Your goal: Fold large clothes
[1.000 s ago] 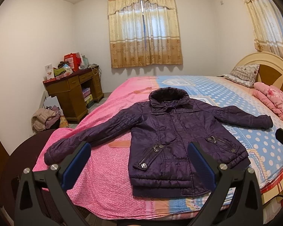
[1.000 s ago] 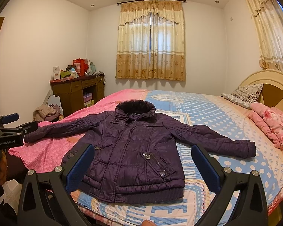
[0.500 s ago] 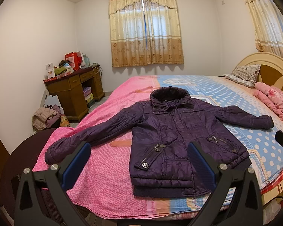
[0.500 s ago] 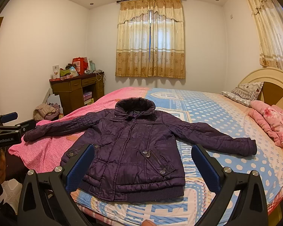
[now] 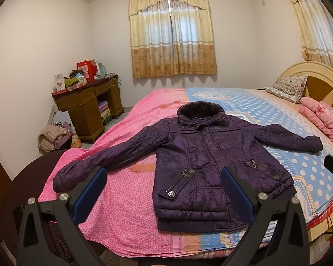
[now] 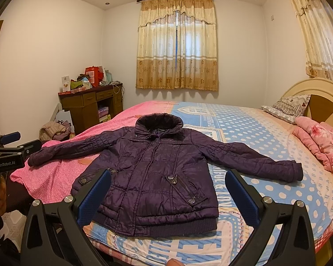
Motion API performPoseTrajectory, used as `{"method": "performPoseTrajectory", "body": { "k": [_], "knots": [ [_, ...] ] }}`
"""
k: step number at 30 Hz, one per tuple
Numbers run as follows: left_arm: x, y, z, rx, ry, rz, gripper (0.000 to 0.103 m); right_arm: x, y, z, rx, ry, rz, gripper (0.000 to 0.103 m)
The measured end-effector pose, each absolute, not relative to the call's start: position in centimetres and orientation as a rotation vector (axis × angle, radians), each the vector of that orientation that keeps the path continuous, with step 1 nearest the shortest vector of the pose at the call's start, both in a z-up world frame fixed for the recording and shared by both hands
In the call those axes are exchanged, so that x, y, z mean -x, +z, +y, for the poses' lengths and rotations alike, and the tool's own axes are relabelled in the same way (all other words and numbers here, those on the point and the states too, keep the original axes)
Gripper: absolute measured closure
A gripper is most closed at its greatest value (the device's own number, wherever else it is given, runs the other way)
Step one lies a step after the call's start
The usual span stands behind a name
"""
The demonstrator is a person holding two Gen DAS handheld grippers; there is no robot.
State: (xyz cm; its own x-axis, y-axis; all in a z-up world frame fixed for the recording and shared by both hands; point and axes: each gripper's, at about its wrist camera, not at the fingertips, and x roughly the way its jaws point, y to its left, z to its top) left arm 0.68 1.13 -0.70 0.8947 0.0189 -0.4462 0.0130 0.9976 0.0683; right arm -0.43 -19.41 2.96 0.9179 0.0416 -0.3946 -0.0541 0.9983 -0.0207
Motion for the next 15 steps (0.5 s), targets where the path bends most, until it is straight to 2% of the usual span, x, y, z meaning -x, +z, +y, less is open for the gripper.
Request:
{"method": "performPoseTrajectory", "body": {
  "k": [15],
  "knots": [
    [-0.94,-0.95,1.13,-0.068,0.008,0.473,0.0,0.05,2.54,-19.51,0.027,0.052,0.421,0.001]
  ]
}}
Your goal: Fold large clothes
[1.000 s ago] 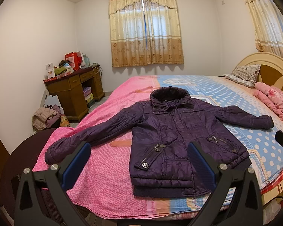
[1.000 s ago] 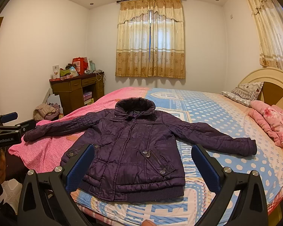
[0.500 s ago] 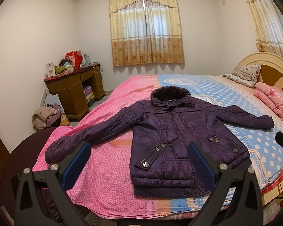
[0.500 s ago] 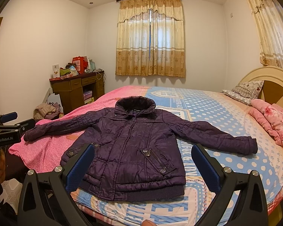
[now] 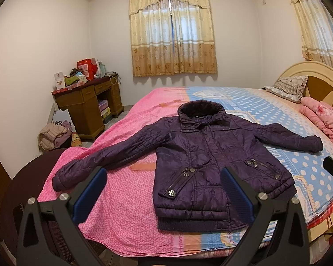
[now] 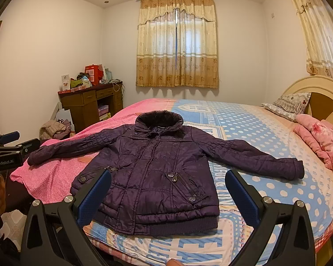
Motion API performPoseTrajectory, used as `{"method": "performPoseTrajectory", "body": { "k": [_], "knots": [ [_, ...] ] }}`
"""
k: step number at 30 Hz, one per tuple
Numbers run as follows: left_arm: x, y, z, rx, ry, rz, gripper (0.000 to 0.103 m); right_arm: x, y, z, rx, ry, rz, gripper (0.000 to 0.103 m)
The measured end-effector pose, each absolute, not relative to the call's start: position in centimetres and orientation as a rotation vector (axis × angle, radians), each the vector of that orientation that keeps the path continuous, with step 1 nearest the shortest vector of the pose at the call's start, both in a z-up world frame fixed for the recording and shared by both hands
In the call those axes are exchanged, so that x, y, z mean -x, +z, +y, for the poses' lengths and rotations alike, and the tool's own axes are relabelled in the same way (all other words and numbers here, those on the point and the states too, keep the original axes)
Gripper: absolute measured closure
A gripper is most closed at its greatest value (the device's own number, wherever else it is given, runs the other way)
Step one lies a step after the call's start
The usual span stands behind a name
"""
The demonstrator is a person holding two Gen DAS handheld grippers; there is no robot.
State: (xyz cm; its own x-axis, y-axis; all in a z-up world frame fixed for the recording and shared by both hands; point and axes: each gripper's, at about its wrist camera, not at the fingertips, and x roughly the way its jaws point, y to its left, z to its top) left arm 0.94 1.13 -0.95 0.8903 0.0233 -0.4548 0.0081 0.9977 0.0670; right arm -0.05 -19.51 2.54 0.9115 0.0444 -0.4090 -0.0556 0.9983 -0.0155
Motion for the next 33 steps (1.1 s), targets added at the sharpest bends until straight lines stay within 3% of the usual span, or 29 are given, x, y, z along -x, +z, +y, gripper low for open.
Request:
{"method": "performPoseTrajectory", "body": {
  "k": [13,19,33],
  "knots": [
    [-1.1,-1.1,0.9,-0.055,-0.016,0.482,0.0,-0.2,2.0,-19.8,0.019,0.053,0.434,0.001],
    [-2.5,-2.4,0.8,-0.007,-0.098,0.566,0.0,-1.7,0.4,-21.6,-0.071,0.091,0.436,0.001],
    [-11.2,-6.1,-1.9,-0.073,-0.092,0.655,0.0,-10.0,-9.2,-40.9,-0.428,-0.224,0.663,0.001]
  ]
}}
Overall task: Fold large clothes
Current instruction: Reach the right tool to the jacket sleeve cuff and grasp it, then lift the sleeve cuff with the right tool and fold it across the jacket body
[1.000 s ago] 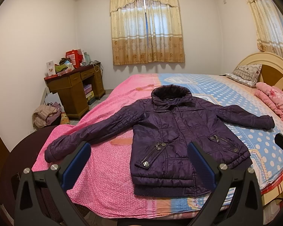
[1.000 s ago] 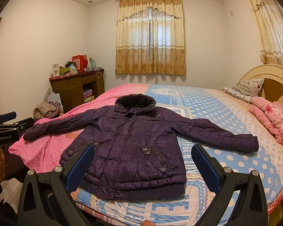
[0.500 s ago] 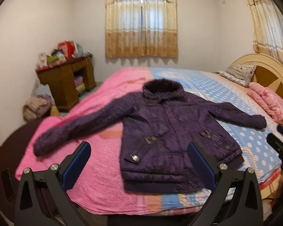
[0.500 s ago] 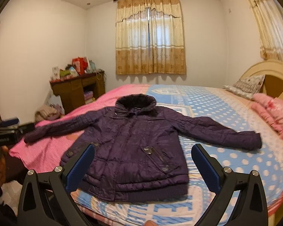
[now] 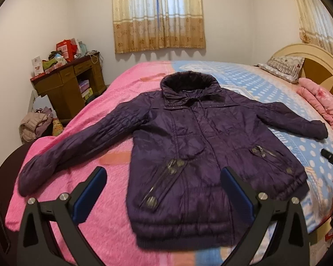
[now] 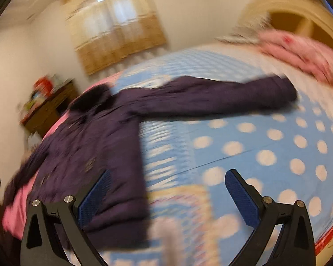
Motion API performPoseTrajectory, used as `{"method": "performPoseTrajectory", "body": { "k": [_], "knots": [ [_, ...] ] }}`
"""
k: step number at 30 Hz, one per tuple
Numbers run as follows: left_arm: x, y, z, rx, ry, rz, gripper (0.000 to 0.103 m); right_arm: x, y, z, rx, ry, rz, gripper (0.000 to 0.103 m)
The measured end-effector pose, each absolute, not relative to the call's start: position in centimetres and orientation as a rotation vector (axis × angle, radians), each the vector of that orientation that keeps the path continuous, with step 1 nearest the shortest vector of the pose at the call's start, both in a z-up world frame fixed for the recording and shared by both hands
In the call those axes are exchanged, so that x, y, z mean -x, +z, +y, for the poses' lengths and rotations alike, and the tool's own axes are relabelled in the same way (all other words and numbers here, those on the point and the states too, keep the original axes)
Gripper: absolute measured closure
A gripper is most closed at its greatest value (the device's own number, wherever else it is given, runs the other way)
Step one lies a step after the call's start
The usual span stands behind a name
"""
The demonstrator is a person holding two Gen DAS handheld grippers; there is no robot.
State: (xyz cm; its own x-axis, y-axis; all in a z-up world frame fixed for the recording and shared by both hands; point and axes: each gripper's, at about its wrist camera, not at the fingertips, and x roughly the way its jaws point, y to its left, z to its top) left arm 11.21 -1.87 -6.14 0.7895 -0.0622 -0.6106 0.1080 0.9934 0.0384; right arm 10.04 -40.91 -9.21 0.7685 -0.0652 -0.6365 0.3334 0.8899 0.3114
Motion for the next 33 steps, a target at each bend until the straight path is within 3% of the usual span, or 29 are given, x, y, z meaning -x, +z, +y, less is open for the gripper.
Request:
{"method": "performPoseTrajectory", "body": {
  "k": [11,18,24,26,28,31,33],
  "knots": [
    [-17.0,-7.8,-4.9,-0.065,-0.096,0.691,0.0,-13.8,-10.7,-57.1,-0.785,-0.404,0.595,0.001],
    [-18.3,-8.3,-5.8,-0.069,-0.079,0.7,0.0,-15.9,-10.8,-63.3,-0.956,-0.461,0.531,0.001],
    [-20.1,-8.3,-6.0,-0.066,-0.06,0.699,0.0,-18.9,-12.4,-66.1,-1.069,-0.477,0.587,0.002],
    [-20.4,-8.3,-6.0,-0.059,-0.054,0.705,0.0,-19.3,-13.2,-66.6,-1.113,-0.464,0.588,0.021],
    [-20.5,-8.2,-5.6,-0.044,-0.046,0.704,0.0,-19.5,-13.7,-67.0,-1.142,-0.443,0.581,0.052],
    [-20.1,-8.0,-4.7,-0.014,-0.034,0.701,0.0,-19.2,-13.2,-67.4,-1.127,-0.423,0.534,0.069],
    [-19.8,-8.0,-3.9,0.011,-0.024,0.704,0.0,-18.8,-11.4,-66.9,-1.065,-0.412,0.5,0.073]
  ]
}}
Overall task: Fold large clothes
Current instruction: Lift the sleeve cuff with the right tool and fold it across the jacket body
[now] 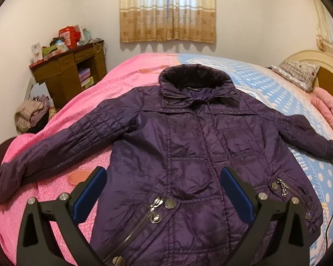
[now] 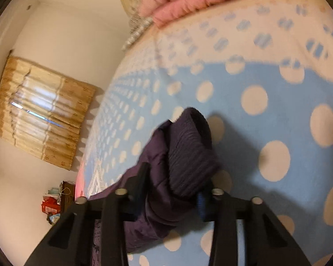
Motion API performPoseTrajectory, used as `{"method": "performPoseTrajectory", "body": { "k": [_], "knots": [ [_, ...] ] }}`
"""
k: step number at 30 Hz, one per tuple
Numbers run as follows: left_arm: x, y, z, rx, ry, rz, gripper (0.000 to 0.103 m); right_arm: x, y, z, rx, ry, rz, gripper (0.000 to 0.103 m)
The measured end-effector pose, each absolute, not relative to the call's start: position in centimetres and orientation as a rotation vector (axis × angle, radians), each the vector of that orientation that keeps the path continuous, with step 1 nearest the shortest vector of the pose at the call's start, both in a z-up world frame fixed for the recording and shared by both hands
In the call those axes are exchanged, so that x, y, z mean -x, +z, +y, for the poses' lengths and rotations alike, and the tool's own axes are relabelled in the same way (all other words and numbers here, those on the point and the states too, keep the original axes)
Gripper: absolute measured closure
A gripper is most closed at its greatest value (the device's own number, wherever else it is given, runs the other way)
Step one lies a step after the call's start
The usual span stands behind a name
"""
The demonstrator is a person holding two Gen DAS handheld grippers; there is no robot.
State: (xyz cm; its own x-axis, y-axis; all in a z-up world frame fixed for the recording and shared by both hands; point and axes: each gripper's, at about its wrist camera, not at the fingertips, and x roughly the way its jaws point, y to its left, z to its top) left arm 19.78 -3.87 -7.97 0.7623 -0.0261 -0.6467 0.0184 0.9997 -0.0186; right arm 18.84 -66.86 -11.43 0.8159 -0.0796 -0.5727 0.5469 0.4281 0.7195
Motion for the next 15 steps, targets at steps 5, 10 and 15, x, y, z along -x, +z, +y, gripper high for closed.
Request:
{"method": "performPoseTrajectory", "body": {
  "k": [5,10,15],
  "knots": [
    [-18.8,-7.5,-2.3,0.061,-0.02,0.69,0.0,-19.7,-4.7,-64.4,-0.903,-0.332,0.436,0.076],
    [-17.8,-6.7,-1.5,0.069,-0.019,0.653,0.0,-21.9,3.6,-59.9,-0.701,-0.229,0.383,0.076],
    [-16.9,-6.2,-0.6,0.067,-0.013,0.621,0.0,-24.7,10.6,-53.5,-0.51,-0.126,0.339,0.076]
  ]
}}
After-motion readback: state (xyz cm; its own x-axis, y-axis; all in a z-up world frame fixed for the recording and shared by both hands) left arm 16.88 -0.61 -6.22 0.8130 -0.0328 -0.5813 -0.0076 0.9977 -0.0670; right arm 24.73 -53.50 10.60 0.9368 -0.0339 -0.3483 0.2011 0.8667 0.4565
